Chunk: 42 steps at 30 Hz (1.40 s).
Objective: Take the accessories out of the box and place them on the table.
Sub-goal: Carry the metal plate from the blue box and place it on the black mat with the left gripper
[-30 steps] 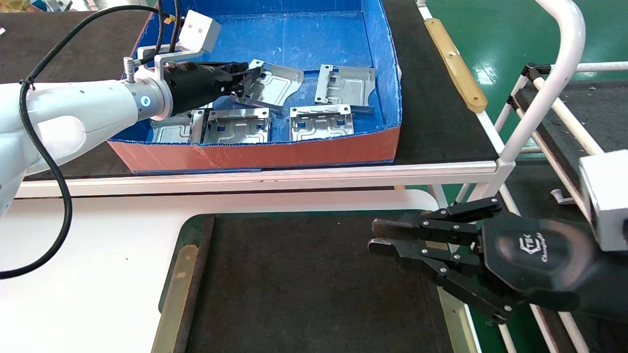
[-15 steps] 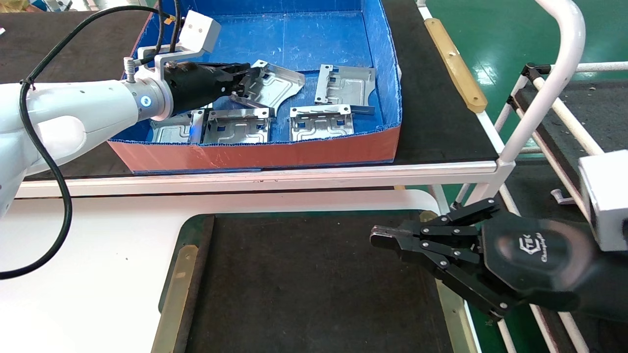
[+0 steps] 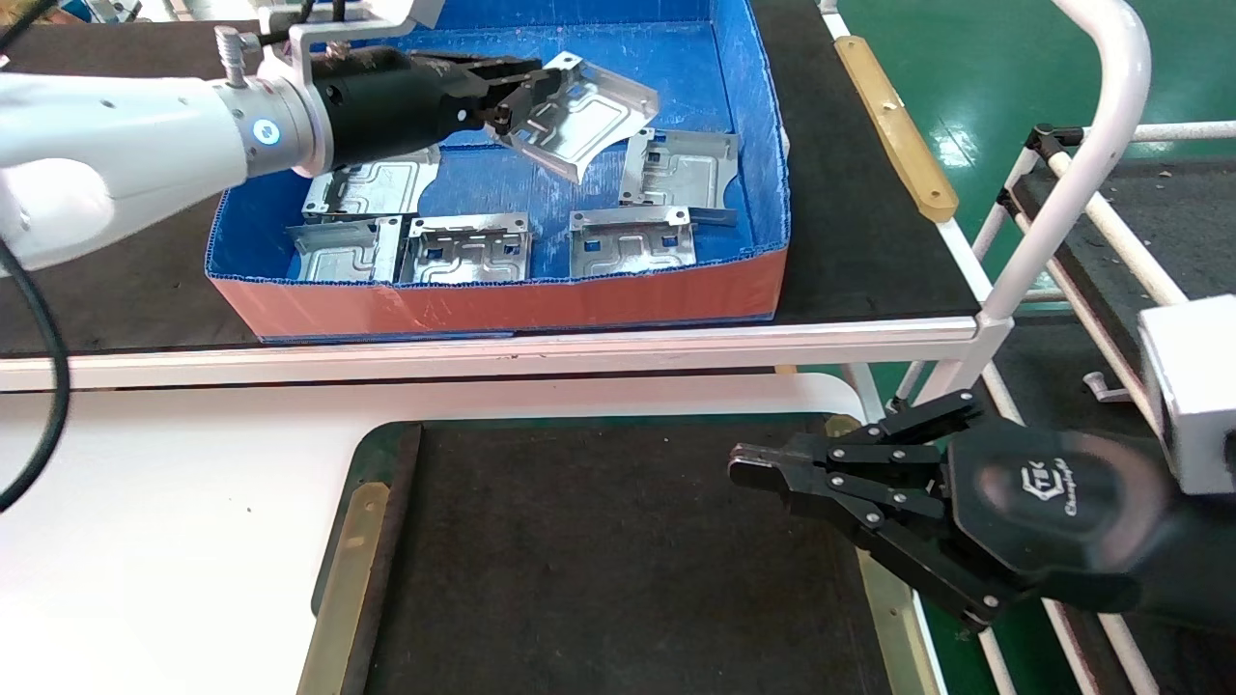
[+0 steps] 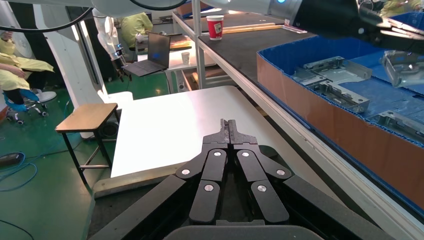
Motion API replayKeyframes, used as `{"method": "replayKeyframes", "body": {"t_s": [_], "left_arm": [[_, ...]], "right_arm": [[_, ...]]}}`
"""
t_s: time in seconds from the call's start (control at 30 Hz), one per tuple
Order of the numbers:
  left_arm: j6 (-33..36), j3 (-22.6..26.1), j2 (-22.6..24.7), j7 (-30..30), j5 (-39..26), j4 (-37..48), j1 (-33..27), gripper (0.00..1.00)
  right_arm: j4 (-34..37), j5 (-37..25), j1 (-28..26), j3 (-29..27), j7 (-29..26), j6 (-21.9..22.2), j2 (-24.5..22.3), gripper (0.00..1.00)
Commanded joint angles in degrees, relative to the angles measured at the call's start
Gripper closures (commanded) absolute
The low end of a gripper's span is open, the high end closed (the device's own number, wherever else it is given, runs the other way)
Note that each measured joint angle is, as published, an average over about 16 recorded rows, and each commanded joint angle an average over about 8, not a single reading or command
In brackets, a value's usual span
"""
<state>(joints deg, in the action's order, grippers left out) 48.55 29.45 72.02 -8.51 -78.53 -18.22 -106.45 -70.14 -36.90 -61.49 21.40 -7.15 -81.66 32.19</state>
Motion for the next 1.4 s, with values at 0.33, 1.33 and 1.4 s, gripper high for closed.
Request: {"method": "replayKeyframes", "body": {"t_s": [0.33, 1.33, 1.4], "left_arm": [[9.4, -0.4, -3.7, -0.2, 2.2, -9.8, 1.3, 1.00], [35.6, -1.2, -8.6, 12.6, 9.9, -15.4, 5.9, 1.00], [37.0, -1.0, -8.9, 12.6, 10.2, -15.8, 6.5, 1.00]], "right_arm": [[0.0, 0.0, 0.0, 0.0, 0.0, 0.0, 0.0, 0.00], [0.0, 0.0, 0.0, 0.0, 0.0, 0.0, 0.0, 0.00], [0.0, 0.0, 0.0, 0.0, 0.0, 0.0, 0.0, 0.00]]}}
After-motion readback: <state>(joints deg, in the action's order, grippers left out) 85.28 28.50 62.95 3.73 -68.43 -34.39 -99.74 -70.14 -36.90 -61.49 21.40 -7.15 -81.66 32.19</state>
